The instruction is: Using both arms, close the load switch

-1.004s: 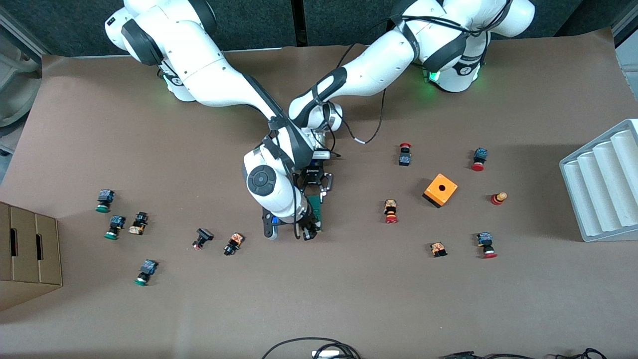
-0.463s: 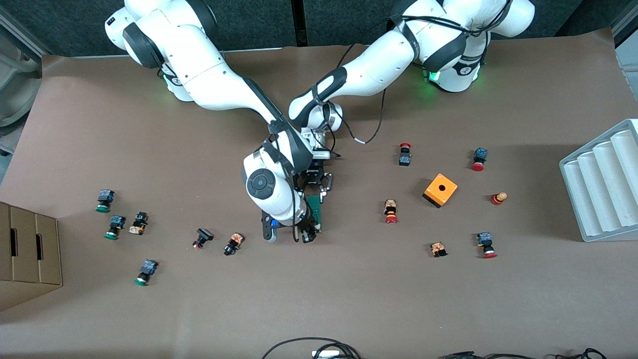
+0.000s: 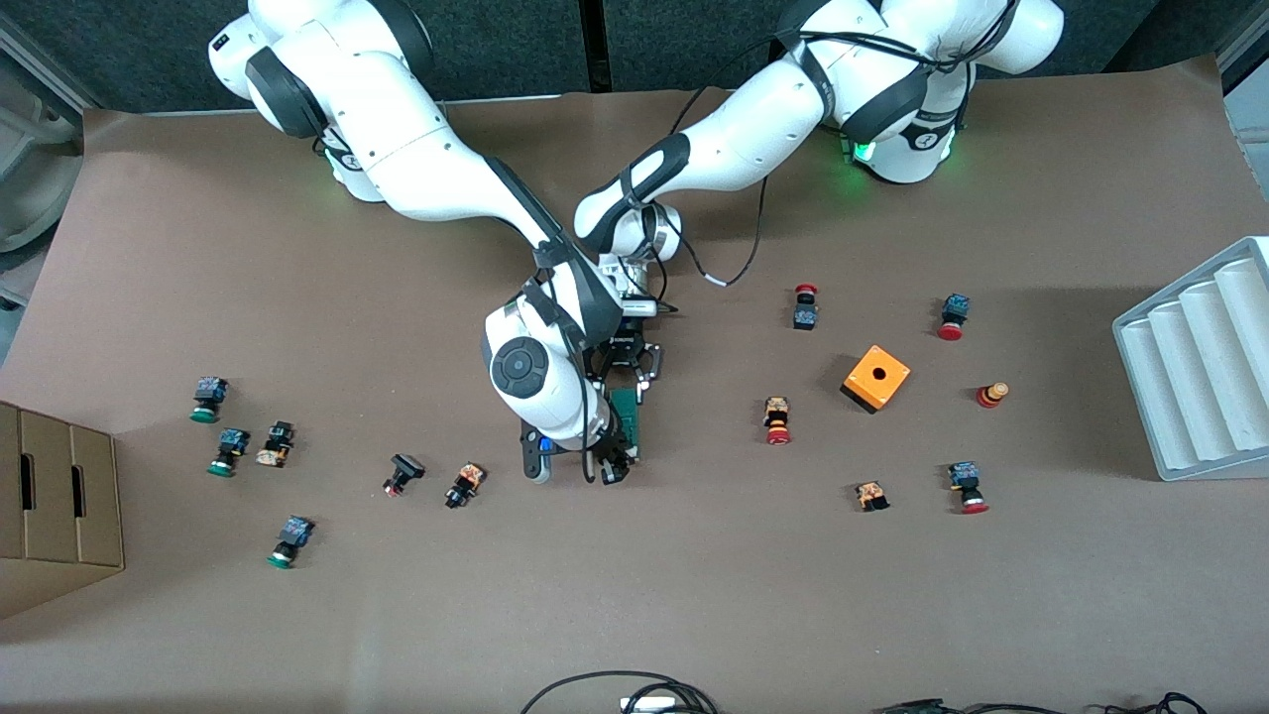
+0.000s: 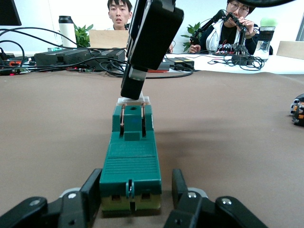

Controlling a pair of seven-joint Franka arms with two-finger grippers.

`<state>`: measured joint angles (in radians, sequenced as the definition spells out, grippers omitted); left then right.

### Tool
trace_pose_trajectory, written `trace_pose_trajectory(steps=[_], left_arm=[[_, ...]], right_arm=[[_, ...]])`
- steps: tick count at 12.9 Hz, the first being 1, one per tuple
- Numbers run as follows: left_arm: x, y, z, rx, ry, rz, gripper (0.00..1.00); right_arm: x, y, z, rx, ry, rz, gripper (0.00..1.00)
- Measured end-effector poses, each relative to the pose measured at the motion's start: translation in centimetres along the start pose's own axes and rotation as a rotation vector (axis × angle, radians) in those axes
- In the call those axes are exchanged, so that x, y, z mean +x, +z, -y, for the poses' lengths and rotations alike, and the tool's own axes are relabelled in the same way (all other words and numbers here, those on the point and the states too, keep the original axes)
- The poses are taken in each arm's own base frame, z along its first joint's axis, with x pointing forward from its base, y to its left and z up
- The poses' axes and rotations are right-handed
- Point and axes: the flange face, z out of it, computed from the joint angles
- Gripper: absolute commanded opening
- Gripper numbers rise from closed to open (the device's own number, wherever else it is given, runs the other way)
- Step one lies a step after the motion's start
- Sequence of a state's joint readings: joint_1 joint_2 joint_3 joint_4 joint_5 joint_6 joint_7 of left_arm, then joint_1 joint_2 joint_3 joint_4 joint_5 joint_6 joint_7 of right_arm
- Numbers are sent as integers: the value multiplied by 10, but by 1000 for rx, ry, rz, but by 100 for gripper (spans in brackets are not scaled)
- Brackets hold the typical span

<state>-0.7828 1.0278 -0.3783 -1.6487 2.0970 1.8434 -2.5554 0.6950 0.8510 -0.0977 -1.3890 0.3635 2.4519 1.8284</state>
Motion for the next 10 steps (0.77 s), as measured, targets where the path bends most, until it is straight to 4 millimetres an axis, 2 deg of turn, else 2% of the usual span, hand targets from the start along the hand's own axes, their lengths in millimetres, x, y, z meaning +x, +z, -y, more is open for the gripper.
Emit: trace_pose_trajectory(steps=[3, 4, 5, 6, 7, 8, 9, 10], left_arm=[[0, 0, 0, 0, 0, 0, 65], [0, 0, 0, 0, 0, 0, 65], [0, 0, 0, 0, 0, 0, 66], [0, 0, 0, 0, 0, 0, 66], [0, 0, 0, 0, 0, 0, 66], [0, 0, 0, 0, 0, 0, 67], [0, 0, 0, 0, 0, 0, 73], [0, 0, 0, 0, 0, 0, 80]], right_arm=[[1, 2, 0, 1, 0, -1, 28], [1, 2, 0, 2, 1, -1, 45], [1, 1, 1, 1, 1, -1, 56], [2, 1, 1, -4, 2, -2, 78], [2, -2, 3, -13, 3, -4, 83], [2, -7, 7, -22, 4, -4, 95], [2, -17, 13, -26, 5, -3, 100], [4, -30, 21, -26, 5, 2, 100]])
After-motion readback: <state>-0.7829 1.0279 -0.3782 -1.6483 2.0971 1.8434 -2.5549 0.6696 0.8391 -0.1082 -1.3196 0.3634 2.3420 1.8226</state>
